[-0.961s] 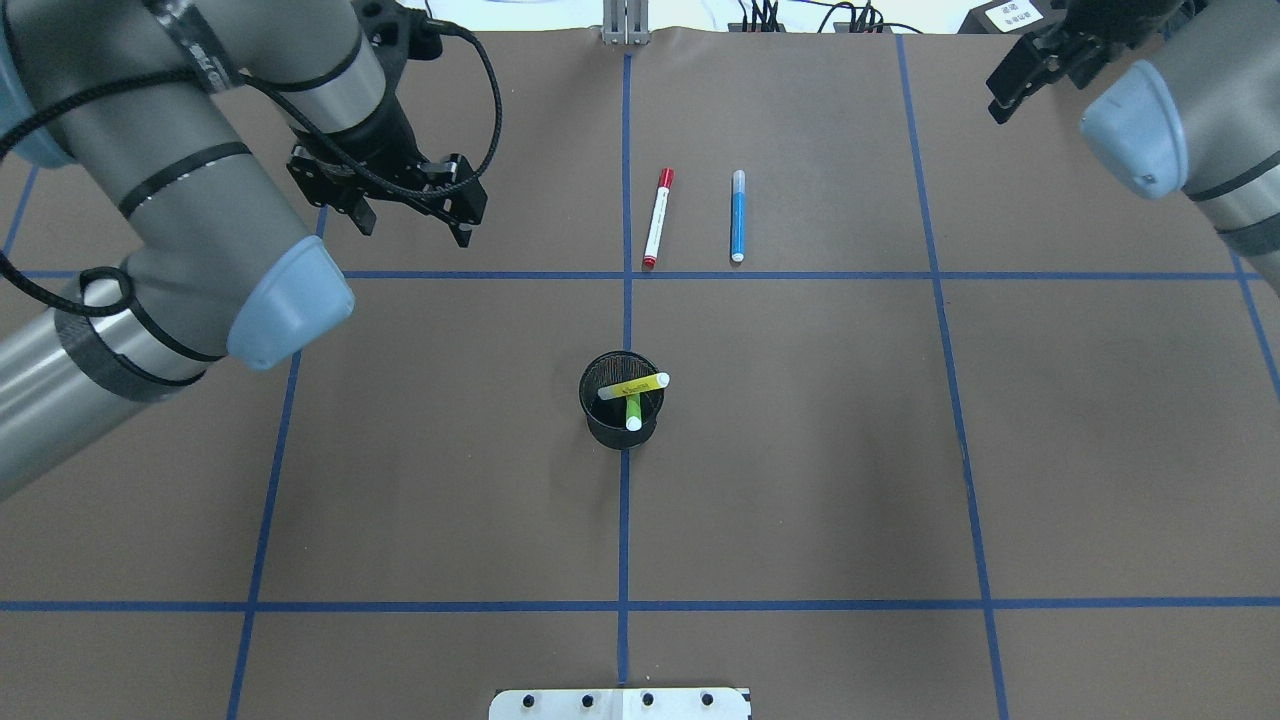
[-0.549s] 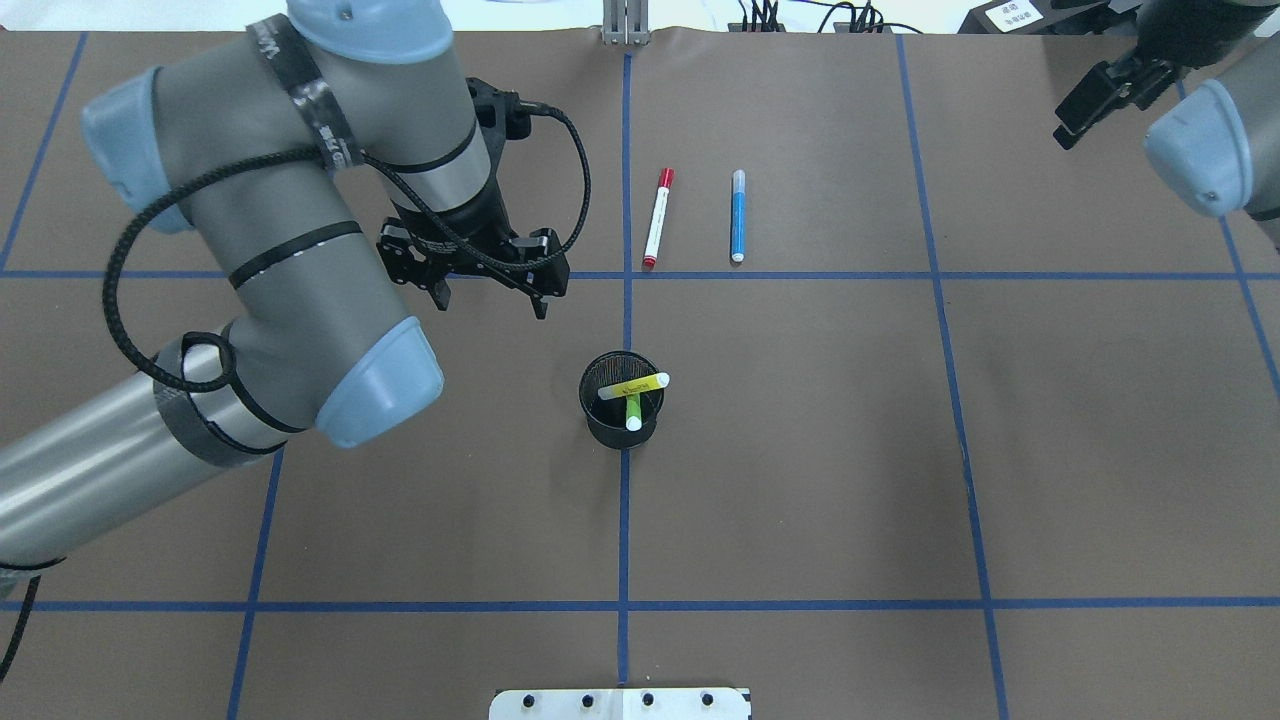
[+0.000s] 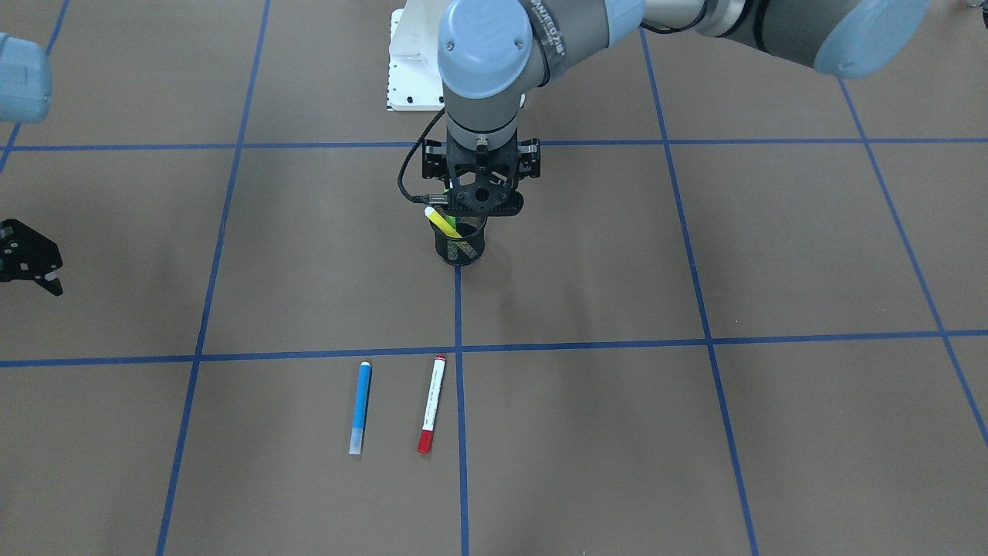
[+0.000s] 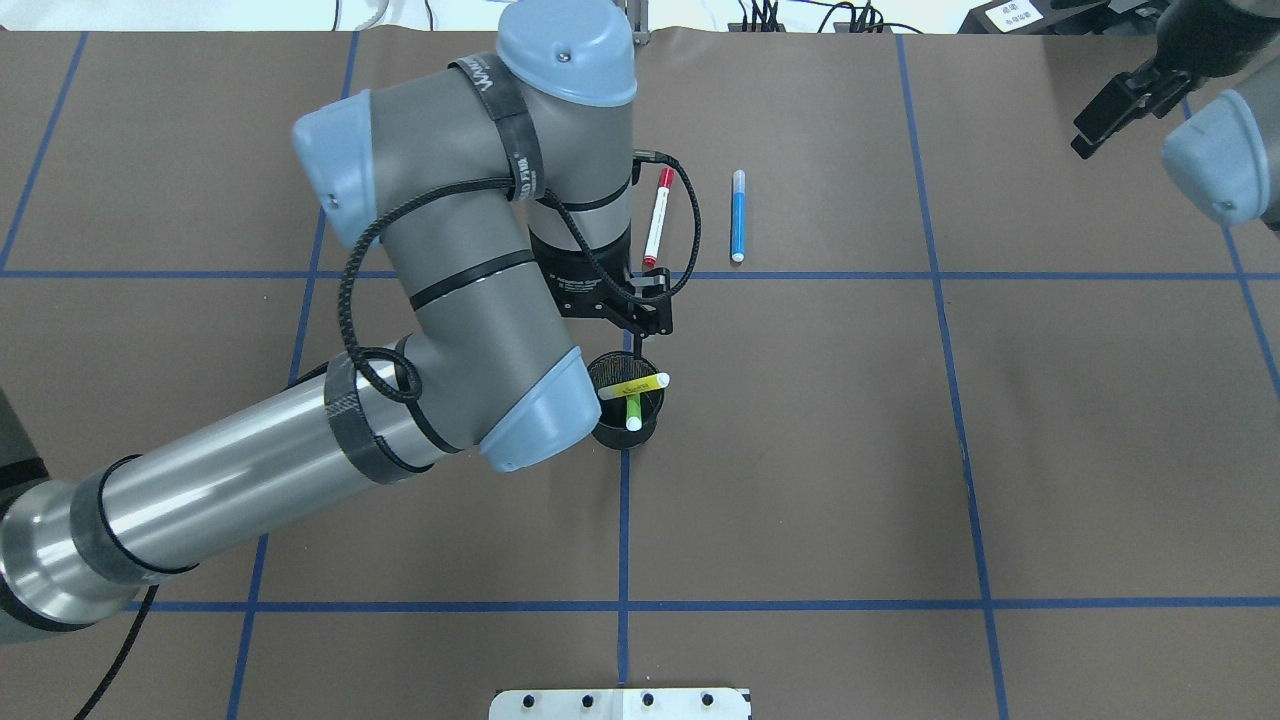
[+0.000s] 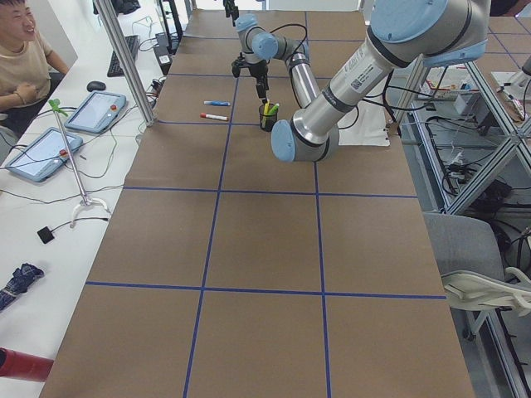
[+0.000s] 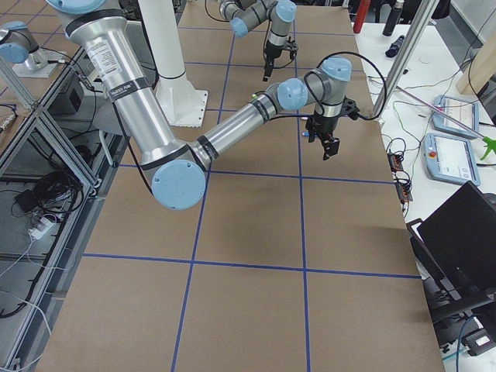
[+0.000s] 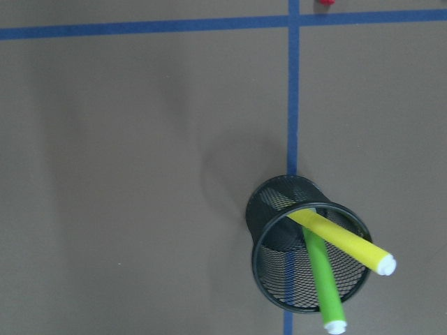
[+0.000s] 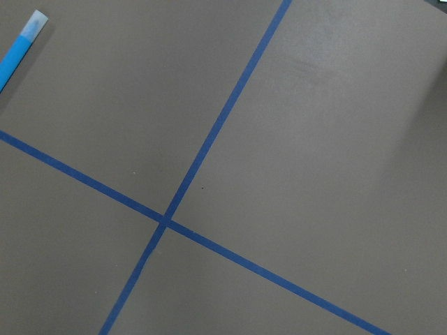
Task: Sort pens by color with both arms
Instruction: 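Lower the left gripper over the yellow and green highlighters in the cup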
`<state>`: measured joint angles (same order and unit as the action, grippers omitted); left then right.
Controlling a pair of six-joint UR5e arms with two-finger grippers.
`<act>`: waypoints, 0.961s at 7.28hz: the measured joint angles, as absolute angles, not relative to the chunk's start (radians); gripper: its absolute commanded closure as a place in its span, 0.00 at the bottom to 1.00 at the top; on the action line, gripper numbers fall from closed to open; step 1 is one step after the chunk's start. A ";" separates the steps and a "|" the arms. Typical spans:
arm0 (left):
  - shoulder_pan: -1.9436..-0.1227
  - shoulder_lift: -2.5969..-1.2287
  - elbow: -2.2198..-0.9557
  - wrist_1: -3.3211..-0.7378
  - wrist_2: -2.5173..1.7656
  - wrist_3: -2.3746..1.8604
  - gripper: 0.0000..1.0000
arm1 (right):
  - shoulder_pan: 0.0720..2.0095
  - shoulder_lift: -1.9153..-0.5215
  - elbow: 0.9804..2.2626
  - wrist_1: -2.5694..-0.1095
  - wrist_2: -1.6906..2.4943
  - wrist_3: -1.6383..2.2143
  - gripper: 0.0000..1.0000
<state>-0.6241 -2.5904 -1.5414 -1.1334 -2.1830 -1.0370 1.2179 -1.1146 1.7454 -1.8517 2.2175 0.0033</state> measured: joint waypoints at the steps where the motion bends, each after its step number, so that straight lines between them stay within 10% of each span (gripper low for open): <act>1: -0.610 -2.630 -1.485 -1.137 -2.184 -1.094 0.00 | 1.218 -1.115 1.746 -1.851 2.215 0.003 0.00; 7: -0.546 -2.698 -1.351 -1.155 -2.089 -1.169 0.12 | 1.216 -1.115 1.744 -1.850 2.207 0.005 0.00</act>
